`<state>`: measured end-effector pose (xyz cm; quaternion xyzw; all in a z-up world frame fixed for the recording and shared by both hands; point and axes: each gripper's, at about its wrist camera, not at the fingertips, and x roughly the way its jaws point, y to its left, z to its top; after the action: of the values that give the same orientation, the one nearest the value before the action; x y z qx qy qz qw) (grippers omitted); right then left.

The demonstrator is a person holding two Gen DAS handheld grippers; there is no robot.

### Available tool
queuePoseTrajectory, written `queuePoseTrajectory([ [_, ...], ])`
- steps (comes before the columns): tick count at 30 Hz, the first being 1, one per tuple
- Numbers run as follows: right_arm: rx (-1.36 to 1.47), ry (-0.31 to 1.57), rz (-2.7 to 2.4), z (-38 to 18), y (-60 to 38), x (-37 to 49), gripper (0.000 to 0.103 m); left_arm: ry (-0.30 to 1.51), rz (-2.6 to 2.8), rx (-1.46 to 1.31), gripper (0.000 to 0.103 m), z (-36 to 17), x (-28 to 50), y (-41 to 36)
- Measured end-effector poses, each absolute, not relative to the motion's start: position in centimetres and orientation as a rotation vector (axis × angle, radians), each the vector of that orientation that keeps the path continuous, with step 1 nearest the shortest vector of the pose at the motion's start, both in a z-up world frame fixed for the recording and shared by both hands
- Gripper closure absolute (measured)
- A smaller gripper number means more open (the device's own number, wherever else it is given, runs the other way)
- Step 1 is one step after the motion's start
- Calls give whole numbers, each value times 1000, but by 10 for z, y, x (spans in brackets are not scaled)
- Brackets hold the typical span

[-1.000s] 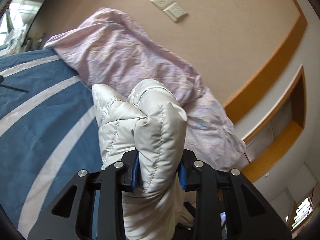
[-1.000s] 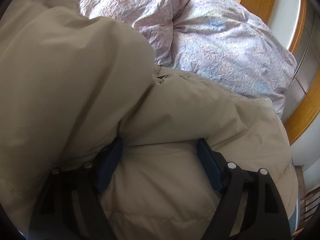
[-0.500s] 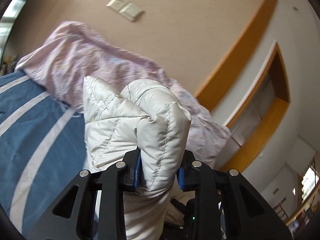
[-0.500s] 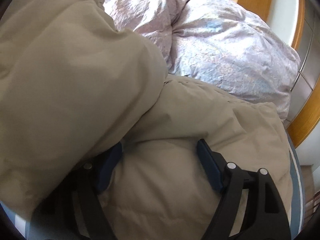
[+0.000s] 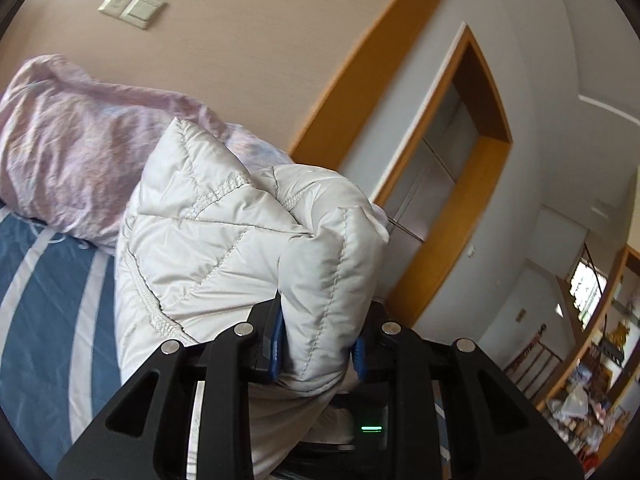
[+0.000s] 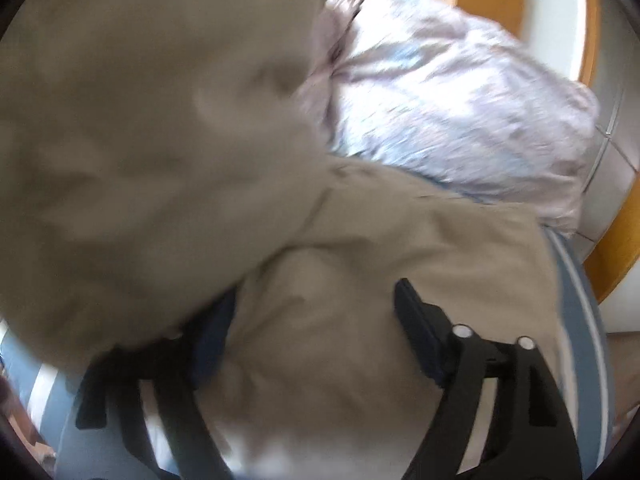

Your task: Fold large clothes

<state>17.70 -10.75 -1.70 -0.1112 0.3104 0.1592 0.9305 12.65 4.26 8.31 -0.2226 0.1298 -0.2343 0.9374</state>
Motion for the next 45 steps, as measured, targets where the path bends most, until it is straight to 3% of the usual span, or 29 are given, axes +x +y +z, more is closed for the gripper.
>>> queuePoseTrajectory([
  [4,-159,571,133,0,-173,156,18,291,-544,-397,78,79,129,14],
  [10,13,620,-3,3,-247,163,18,347,-622,-280,78,71,140,-33],
  [20,261,593,-28,24,-317,170,18,513,-698,-34,77,33,152,-118],
  [31,418,725,489,85,-293,234,18,583,-676,165,75,5,159,-169],
  [45,347,959,559,43,-256,277,26,584,-652,368,71,-24,152,-203],
])
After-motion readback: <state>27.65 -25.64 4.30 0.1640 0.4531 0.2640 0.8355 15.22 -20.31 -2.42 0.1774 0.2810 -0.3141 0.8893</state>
